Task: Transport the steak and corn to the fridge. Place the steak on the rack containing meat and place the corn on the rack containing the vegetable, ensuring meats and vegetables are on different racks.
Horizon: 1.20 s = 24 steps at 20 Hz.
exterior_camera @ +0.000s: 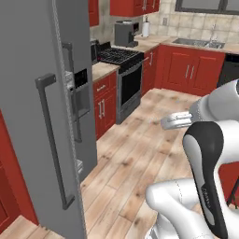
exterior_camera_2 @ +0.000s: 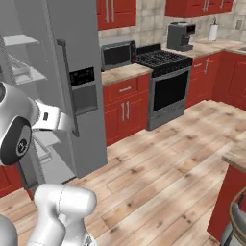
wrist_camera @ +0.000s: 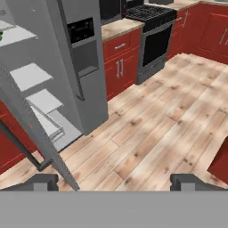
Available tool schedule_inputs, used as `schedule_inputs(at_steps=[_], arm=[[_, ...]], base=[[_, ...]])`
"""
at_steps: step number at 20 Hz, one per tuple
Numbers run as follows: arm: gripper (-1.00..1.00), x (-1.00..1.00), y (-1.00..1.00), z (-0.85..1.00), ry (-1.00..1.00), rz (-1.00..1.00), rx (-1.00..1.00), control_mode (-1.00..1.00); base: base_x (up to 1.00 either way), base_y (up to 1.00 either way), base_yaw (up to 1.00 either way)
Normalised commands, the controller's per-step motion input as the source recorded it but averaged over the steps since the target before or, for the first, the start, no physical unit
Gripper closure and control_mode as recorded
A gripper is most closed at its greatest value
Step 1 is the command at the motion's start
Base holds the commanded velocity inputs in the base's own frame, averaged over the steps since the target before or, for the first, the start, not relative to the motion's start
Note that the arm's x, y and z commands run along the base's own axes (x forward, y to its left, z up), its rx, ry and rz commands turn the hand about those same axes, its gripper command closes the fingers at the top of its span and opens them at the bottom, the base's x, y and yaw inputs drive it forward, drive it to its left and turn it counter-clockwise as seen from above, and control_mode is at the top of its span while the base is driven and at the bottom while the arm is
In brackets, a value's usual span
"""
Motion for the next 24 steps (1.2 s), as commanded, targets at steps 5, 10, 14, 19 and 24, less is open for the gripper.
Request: schedule_inputs(at_steps=[5,10,14,19,24], arm=[[-1.00,0.00,0.00,0.00,0.00,0.00,0.00,1.00],[-1.00,0.00,0.00,0.00,0.00,0.00,0.00,1.00],[-1.00,0.00,0.00,0.00,0.00,0.00,0.00,1.00],[-1.00,0.00,0.00,0.00,0.00,0.00,0.00,1.00],[-1.00,0.00,0.00,0.00,0.00,0.00,0.00,1.00]], base=[[-1.00,0.38,-0.68],[-0.67,-0.92,-0.39],[0.02,-1.00,-0.29],[0.12,-0.75,-0.41],[0.59,-0.30,-0.60]])
